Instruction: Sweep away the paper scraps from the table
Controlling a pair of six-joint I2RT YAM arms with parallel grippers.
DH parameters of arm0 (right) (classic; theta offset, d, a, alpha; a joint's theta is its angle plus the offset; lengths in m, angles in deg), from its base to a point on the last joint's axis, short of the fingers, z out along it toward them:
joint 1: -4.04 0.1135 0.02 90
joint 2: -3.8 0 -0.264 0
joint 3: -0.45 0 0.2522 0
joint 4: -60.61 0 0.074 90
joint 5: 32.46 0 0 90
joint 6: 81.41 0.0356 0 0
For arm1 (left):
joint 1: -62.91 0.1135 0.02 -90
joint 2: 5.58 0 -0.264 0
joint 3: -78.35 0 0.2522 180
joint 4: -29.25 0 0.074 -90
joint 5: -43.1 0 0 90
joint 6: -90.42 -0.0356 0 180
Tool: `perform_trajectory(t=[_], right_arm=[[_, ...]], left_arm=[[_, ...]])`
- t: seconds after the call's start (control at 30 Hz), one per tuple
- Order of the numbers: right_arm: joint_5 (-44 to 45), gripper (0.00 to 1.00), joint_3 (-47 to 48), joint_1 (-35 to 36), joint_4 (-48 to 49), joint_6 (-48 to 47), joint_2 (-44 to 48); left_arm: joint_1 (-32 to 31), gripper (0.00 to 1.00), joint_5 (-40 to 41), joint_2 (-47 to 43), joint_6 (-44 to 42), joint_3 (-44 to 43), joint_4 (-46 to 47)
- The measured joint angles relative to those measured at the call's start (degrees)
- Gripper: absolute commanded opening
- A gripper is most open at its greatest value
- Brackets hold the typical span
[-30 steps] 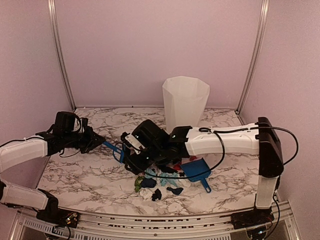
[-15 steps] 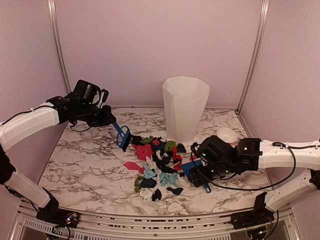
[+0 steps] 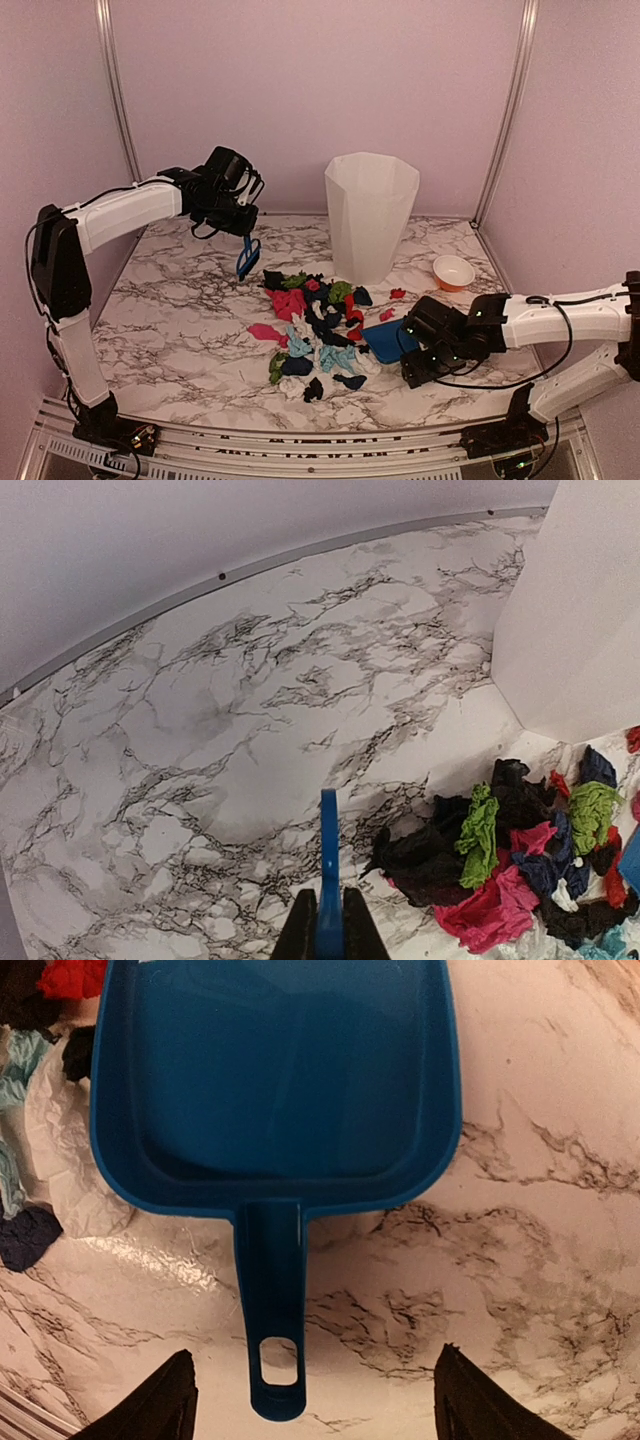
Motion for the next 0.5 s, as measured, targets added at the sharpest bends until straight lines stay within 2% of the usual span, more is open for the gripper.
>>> perform_trajectory(t=[0.13,0.3,0.4,0.5], right_arm=[[-1.07,0.72,-0.22,-0.02,2.84,-0.52,-4.00],[-1.99,0.59,-2.10,-0.04,7.89,-1.20,-6.36],[-2.23,0.44,-2.56,-0.04,10.38,-1.75,-7.78],[-2.12,0.25,-2.58,-0.22,12.24,-2.10,-8.39]], left_arm=[[-0.04,0.00,0.46,5.44,-3.76,-3.85,-0.46],[-0.37,0.00,-0.15,10.86,-6.78,-8.61,-0.83],[-0.72,0.00,-0.52,12.15,-8.09,-9.86,-0.90],[-1.01,0.00,-0.76,12.85,-9.42,-10.69,-0.92]])
